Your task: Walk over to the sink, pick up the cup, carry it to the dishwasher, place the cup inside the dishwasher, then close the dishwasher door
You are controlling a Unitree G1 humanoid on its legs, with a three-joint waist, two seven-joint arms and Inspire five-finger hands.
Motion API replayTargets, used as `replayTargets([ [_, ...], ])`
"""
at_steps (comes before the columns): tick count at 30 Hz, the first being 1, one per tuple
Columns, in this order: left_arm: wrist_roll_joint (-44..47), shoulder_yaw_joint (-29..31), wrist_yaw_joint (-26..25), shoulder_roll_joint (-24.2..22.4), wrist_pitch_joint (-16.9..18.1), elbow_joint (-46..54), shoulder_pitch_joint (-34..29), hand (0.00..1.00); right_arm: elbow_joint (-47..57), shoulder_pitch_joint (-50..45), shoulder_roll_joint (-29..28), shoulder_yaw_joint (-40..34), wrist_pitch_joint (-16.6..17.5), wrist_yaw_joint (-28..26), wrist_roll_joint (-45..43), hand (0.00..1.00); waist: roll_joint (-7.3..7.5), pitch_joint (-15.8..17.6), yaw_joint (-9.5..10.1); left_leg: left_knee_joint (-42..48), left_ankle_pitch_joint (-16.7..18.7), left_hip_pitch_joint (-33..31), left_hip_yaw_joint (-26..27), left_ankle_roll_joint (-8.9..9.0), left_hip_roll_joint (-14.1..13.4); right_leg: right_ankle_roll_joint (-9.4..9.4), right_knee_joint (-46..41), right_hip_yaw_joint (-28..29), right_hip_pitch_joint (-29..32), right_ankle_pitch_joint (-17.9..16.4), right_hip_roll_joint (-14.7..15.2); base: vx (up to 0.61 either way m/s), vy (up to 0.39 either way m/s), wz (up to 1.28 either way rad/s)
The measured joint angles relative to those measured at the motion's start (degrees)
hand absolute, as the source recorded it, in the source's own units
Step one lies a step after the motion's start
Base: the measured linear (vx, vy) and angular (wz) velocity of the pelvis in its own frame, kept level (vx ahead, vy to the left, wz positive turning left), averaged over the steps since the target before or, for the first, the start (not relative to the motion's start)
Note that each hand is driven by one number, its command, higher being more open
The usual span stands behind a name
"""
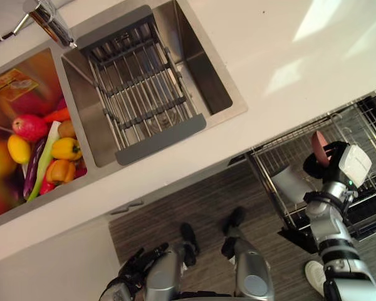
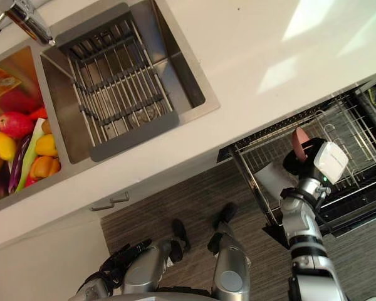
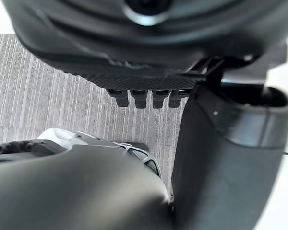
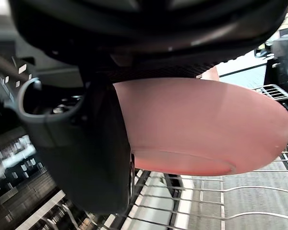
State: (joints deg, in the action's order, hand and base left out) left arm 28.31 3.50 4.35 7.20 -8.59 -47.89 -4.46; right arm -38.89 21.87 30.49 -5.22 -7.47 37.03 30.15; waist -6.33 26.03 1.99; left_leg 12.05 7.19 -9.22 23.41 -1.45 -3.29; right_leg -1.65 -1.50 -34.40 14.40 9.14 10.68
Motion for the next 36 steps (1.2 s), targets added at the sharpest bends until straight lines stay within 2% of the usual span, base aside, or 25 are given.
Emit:
replayTargets([
  [6,2.1,-1.8,0.9,0.1,0.0,-0.2,1.2,1.00,-4.4,2.4,2.4,1.7,-2.8,0.0,-1.5,1.00,-1.58,1.1,0.23,0.5,0.0,-2.5,-1.6,0.06,0.4,-0.03,-0.3,-0.2,2.0,0.2,0.4,-0.05,0.039,0.05],
  [10,2.1,-1.8,1.0,0.0,0.1,-0.3,1.7,1.00,-5.3,2.4,2.5,1.6,-3.3,0.7,-4.4,1.00,-1.96,1.4,0.18,1.6,0.2,-4.0,-2.5,0.36,0.3,-0.11,-0.2,-0.3,2.8,0.4,0.3,0.00,0.037,0.03],
  [15,2.2,-1.8,0.7,-0.3,0.0,-1.8,3.3,1.00,-4.3,1.5,1.4,0.4,-1.1,0.5,-10.6,1.00,-2.05,1.5,0.21,2.8,1.1,-4.1,-4.1,0.77,0.1,-0.55,-0.6,0.2,2.7,0.7,0.0,0.03,0.041,-0.07],
  [18,2.1,-1.4,0.6,-0.4,-0.1,-1.7,3.5,1.00,6.5,-3.3,-0.9,-3.7,1.5,-1.5,-14.5,1.00,-1.84,1.6,0.06,2.8,1.3,-3.4,-5.2,0.50,0.3,-0.53,-1.4,0.9,2.6,0.4,-0.1,0.04,0.043,-0.09],
  [21,1.8,-0.7,-0.2,-0.6,-1.3,-1.3,3.5,1.00,20.0,-9.1,-3.2,-6.7,4.0,-3.9,-17.9,1.00,-1.05,2.1,-0.58,2.7,1.8,-1.7,-5.1,0.14,0.1,-0.41,-1.6,1.4,1.3,0.2,-0.5,0.02,0.031,-0.09],
  [25,0.9,1.7,-1.0,-1.5,-1.7,-1.3,3.1,1.00,33.6,-15.5,-8.3,-13.7,8.6,-3.4,-20.1,1.00,-0.06,2.2,-1.62,2.6,3.3,1.5,-3.5,-0.23,-0.3,0.11,-1.8,2.8,-1.1,-0.4,-1.0,0.00,0.051,-0.22],
  [27,1.0,3.2,-2.1,-1.6,-1.6,-1.3,2.9,1.00,39.1,-19.0,-10.8,-21.0,11.3,-1.1,-20.9,1.00,1.46,2.0,-2.74,2.6,4.2,2.6,-2.4,-0.72,-0.6,0.37,-2.1,3.8,-1.6,-0.7,-1.1,0.01,0.049,-0.26],
  [28,1.0,4.0,-2.2,-1.6,-1.7,-1.3,2.7,1.00,39.7,-19.6,-11.3,-22.7,11.7,-0.1,-21.7,1.00,1.82,1.8,-3.17,2.5,4.4,2.9,-2.2,-0.70,-0.6,0.41,-2.1,4.0,-1.7,-0.8,-1.1,0.05,0.042,-0.20],
  [30,1.7,6.6,-3.3,-1.5,-1.9,-1.4,2.2,1.00,39.7,-21.9,-13.6,-30.0,13.4,3.8,-28.2,1.00,4.11,1.0,-4.55,2.2,4.6,4.4,-1.5,-0.10,-1.0,0.47,-2.1,4.5,-2.7,-1.1,-1.6,0.08,0.031,-0.17],
  [32,2.1,7.9,-3.9,-1.4,-2.6,-1.4,1.9,1.00,36.9,-23.6,-15.5,-35.7,15.8,4.8,-34.3,1.00,5.48,0.1,-4.80,1.9,4.8,6.1,-0.6,0.30,-1.4,0.80,-2.2,5.2,-3.6,-1.6,-2.1,0.11,0.032,-0.20],
  [33,2.0,7.9,-4.4,-1.3,-2.9,-1.4,1.8,1.00,33.1,-24.6,-16.4,-39.0,18.6,2.8,-43.0,1.00,6.26,-0.5,-5.02,1.6,4.7,7.5,-0.3,0.37,-1.4,1.07,-2.2,5.4,-4.6,-1.9,-2.2,0.12,0.038,-0.17],
  [34,1.8,7.9,-4.5,-1.2,-2.9,-1.4,1.7,1.00,30.9,-25.0,-16.9,-40.3,19.7,1.3,-47.2,1.00,6.55,-0.8,-5.17,1.3,4.7,8.1,-0.2,0.47,-1.4,1.18,-2.2,5.4,-5.2,-2.1,-2.2,0.11,0.039,-0.11],
  [35,1.2,7.9,-4.7,-1.1,-3.1,-1.3,1.3,1.00,26.2,-25.3,-18.2,-42.1,22.1,-2.8,-54.5,1.00,7.03,-1.4,-5.50,0.8,4.5,9.7,0.1,0.65,-1.4,1.48,-2.2,5.6,-6.4,-2.4,-2.3,0.08,0.030,-0.07],
  [36,0.9,8.0,-5.0,-1.1,-3.2,-1.3,1.1,1.00,23.8,-25.5,-18.9,-42.5,23.0,-4.3,-57.0,1.00,7.10,-1.7,-5.80,0.6,4.4,10.4,0.2,0.86,-1.4,1.59,-2.2,5.5,-7.1,-2.6,-2.3,0.09,0.038,-0.03],
])
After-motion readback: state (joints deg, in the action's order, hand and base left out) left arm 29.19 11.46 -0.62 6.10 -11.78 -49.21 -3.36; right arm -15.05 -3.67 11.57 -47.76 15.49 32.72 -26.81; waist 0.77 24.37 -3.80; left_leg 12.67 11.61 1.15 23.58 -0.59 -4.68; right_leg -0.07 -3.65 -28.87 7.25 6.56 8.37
